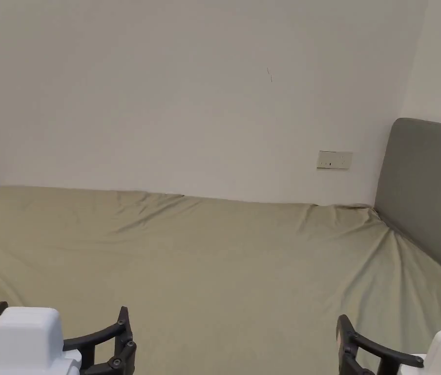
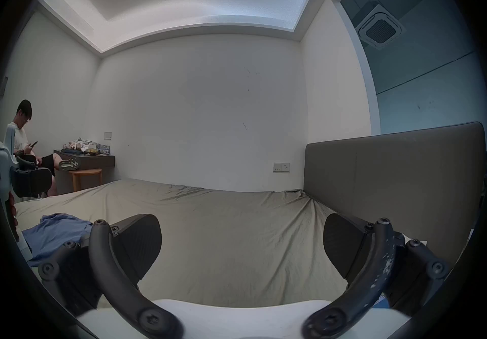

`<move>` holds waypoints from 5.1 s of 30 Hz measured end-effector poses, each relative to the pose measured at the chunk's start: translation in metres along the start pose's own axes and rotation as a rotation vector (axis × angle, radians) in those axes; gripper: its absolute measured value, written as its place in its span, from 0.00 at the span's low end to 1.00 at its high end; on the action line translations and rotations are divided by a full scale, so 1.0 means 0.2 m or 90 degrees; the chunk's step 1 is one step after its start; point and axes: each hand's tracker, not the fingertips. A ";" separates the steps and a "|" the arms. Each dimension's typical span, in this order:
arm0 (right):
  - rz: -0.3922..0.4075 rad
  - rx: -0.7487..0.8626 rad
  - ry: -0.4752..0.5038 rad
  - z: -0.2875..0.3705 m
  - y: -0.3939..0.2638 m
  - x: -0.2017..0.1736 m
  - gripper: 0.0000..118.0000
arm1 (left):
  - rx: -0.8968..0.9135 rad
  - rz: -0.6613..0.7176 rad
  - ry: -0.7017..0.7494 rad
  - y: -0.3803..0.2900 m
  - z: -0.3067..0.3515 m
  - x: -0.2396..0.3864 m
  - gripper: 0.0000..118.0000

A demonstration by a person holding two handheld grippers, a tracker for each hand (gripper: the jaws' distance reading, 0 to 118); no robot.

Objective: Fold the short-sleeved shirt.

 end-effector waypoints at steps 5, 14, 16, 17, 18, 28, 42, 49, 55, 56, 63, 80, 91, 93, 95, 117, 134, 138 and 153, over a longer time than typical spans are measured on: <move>0.001 0.002 -0.004 0.00 0.00 0.01 1.00 | -0.007 -0.001 -0.007 -0.01 0.00 0.01 1.00; 0.004 0.006 -0.006 0.01 -0.01 0.00 1.00 | 0.023 0.003 -0.015 -0.01 0.02 0.04 1.00; -0.008 0.003 -0.017 0.00 -0.01 0.01 1.00 | 0.036 0.039 -0.016 0.00 0.02 0.03 1.00; -0.015 -0.001 -0.020 0.00 -0.01 0.02 1.00 | 0.036 0.070 -0.029 0.00 0.02 0.02 1.00; -0.023 -0.015 -0.014 -0.01 0.00 0.03 1.00 | 0.022 0.084 -0.054 0.01 0.01 0.01 1.00; -0.022 -0.017 -0.010 0.01 0.00 0.05 0.94 | 0.011 0.097 -0.124 0.03 0.05 0.04 0.74; -0.029 -0.015 -0.034 0.03 -0.03 0.07 0.01 | -0.051 0.042 -0.078 -0.02 0.00 0.06 0.00; 0.007 -0.016 0.084 -0.08 0.00 -0.22 0.01 | -0.044 0.035 -0.001 -0.02 0.12 -0.12 0.00; -0.001 0.003 0.296 -0.19 0.06 -0.76 0.01 | -0.054 0.050 0.192 -0.03 0.43 -0.54 0.00; -0.005 0.004 0.338 -0.19 0.06 -0.87 0.01 | -0.060 0.049 0.237 -0.04 0.50 -0.62 0.00; -0.074 -0.031 0.566 -0.15 0.05 -1.41 0.01 | -0.095 0.080 0.396 -0.11 0.76 -0.98 0.00; -0.003 -0.103 0.543 -0.39 -0.14 -1.57 0.01 | -0.275 0.114 0.218 -0.63 -0.19 -1.39 0.00; 0.034 -0.191 0.552 -0.56 -0.35 -1.64 0.01 | -0.451 0.133 0.208 -1.16 -0.75 -1.59 0.94; 0.041 -0.197 0.552 -0.57 -0.38 -1.65 0.01 | -0.486 0.148 0.216 -1.22 -0.80 -1.63 0.94; 0.045 -0.203 0.553 -0.58 -0.39 -1.65 0.01 | -0.551 0.198 0.211 -1.29 -0.86 -1.69 0.98; 0.022 -0.233 0.427 -0.39 -0.33 -1.18 0.02 | -0.366 0.197 0.173 -0.71 -0.76 -1.27 0.11; -0.050 -0.174 0.089 0.07 -0.13 -0.14 0.02 | -0.260 0.135 -0.425 -0.30 -0.68 0.46 0.11; -0.061 -0.169 0.040 0.15 -0.14 -0.01 0.02 | -0.303 0.094 -0.580 -0.37 -0.47 0.81 0.11; -0.106 -0.233 0.042 0.17 -0.32 0.09 0.02 | -0.556 -0.047 -0.594 -0.85 -0.21 1.00 0.67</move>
